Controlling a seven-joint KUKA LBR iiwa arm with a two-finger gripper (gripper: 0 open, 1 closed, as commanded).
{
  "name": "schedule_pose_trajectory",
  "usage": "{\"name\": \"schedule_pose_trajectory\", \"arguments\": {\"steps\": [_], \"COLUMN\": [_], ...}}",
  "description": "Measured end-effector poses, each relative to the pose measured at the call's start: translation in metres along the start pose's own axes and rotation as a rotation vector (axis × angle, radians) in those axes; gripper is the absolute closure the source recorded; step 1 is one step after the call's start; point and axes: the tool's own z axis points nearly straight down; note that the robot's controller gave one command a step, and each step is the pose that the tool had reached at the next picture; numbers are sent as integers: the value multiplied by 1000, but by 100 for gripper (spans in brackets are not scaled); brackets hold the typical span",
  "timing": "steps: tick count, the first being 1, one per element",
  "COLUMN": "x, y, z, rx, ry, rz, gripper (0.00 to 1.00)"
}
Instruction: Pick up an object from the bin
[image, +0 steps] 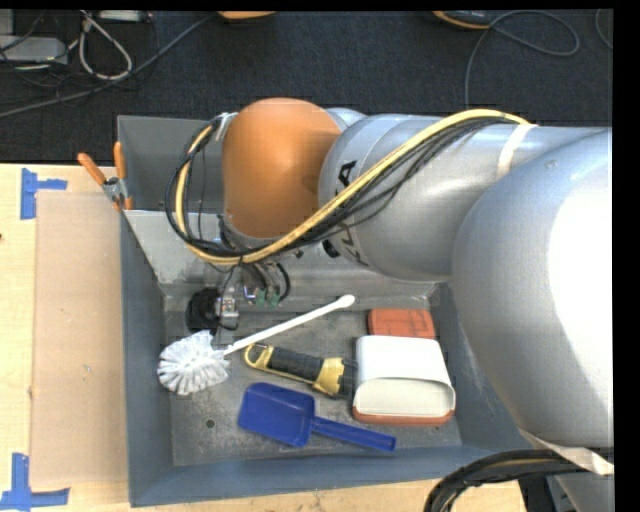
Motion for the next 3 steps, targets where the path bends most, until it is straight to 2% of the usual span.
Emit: {"name": "schedule_pose_trajectory", "arguments": {"steps": [1,2,3], "x": [-1,14,12], "y": [-1,-9,-16], "z": [-5,59,101], "rx": [-1,-2,-2], "ry": [-6,-8,-13], "rz": [5,-246,-394], "gripper": [0,0,0]}}
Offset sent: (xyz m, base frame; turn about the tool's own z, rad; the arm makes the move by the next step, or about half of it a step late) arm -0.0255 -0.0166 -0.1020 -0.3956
